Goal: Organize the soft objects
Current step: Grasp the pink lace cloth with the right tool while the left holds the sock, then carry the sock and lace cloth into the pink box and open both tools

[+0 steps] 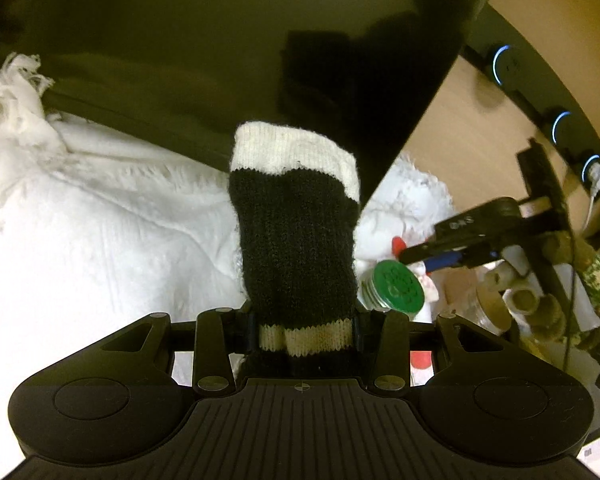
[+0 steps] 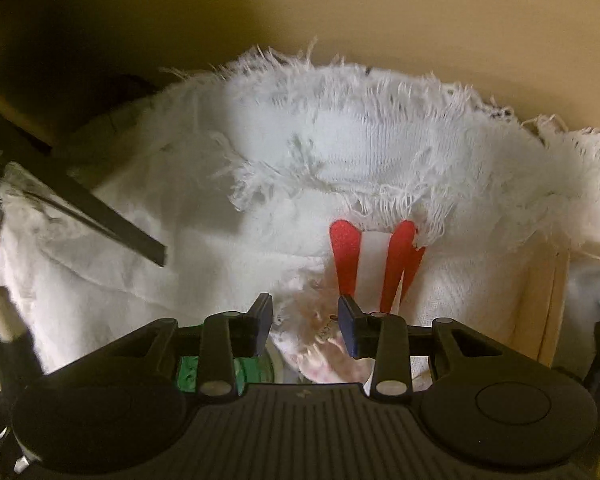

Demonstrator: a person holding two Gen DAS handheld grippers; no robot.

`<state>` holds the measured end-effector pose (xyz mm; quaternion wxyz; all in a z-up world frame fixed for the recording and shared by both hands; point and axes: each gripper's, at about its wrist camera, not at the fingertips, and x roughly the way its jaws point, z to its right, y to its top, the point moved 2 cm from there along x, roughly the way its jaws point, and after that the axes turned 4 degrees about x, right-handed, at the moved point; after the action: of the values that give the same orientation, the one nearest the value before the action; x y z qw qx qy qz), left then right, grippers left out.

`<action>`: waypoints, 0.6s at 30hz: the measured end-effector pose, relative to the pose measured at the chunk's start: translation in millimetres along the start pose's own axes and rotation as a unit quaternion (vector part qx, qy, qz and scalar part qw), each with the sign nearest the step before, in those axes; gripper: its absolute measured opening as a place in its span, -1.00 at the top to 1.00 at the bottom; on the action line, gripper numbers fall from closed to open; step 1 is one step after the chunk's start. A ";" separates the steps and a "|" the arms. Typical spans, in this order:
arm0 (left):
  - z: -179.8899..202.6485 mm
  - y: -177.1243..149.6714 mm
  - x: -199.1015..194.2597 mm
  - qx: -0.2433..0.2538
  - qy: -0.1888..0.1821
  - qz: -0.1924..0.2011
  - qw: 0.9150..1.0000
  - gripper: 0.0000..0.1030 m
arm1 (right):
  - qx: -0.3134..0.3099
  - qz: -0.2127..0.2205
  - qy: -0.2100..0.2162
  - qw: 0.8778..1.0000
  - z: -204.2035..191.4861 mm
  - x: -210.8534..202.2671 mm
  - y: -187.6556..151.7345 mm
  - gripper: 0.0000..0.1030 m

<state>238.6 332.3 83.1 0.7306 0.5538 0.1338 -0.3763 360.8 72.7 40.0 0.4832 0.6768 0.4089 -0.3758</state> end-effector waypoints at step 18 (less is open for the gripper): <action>-10.2 0.4 20.0 -0.005 0.023 -0.039 0.999 0.13 | 0.027 0.080 0.067 0.994 18.7 -110.0 -17.2 0.89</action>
<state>254.8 333.6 67.6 0.7152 0.5529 0.1737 -0.3907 300.8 37.3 128.9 0.4651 0.7438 0.3745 -0.3003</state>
